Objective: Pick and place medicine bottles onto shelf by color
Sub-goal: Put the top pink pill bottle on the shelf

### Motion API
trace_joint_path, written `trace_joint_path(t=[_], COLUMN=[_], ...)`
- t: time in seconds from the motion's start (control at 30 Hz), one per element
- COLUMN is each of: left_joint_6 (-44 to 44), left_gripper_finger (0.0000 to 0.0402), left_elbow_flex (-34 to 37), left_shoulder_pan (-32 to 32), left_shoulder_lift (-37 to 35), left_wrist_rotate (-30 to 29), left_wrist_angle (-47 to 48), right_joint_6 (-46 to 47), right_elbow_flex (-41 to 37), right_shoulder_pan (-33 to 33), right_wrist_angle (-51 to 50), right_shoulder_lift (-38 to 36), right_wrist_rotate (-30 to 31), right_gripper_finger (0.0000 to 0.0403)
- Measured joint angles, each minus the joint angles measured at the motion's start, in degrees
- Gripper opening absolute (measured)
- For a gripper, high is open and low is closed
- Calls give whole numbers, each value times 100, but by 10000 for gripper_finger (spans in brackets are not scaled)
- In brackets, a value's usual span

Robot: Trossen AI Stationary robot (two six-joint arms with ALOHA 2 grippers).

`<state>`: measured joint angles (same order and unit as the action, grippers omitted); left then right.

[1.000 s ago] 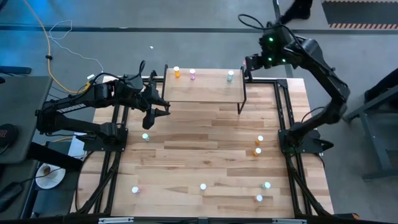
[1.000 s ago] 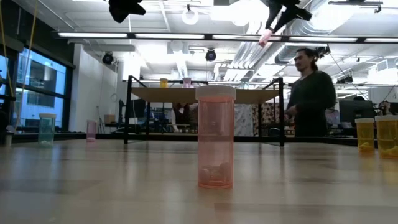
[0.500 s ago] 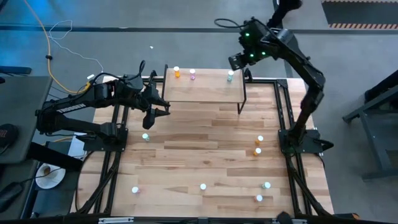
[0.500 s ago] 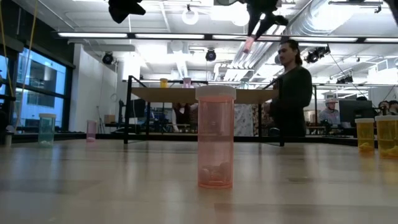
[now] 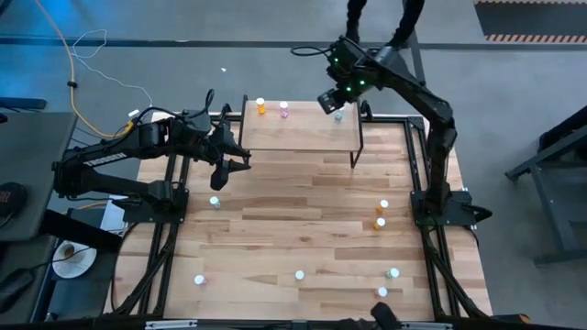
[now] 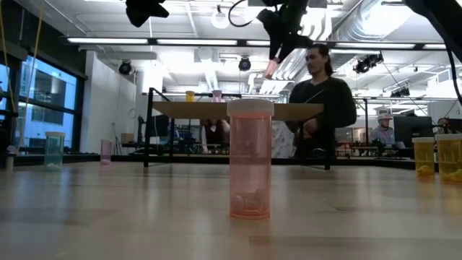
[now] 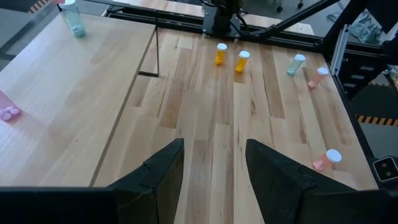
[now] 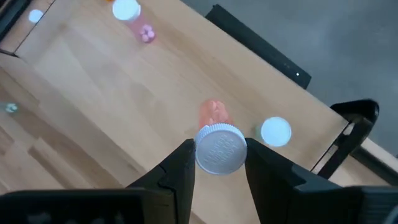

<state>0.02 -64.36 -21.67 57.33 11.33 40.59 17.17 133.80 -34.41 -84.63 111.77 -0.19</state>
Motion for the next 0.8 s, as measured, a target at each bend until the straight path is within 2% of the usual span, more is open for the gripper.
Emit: trace_joint_path(t=[0.4, 0.8], left_joint_6=[11, 10], left_gripper_finger=[163, 163], left_elbow_flex=[0, 0], left_shoulder_pan=[2, 0], left_shoulder_lift=[1, 1], left_wrist_rotate=[0, 0], left_wrist_angle=[7, 7], right_joint_6=[-518, -868], right_elbow_flex=[0, -4], right_shoulder_pan=[339, 747], right_wrist_angle=[107, -232], right_shoulder_lift=[485, 760], right_wrist_rotate=[-10, -33], right_gripper_finger=[119, 119])
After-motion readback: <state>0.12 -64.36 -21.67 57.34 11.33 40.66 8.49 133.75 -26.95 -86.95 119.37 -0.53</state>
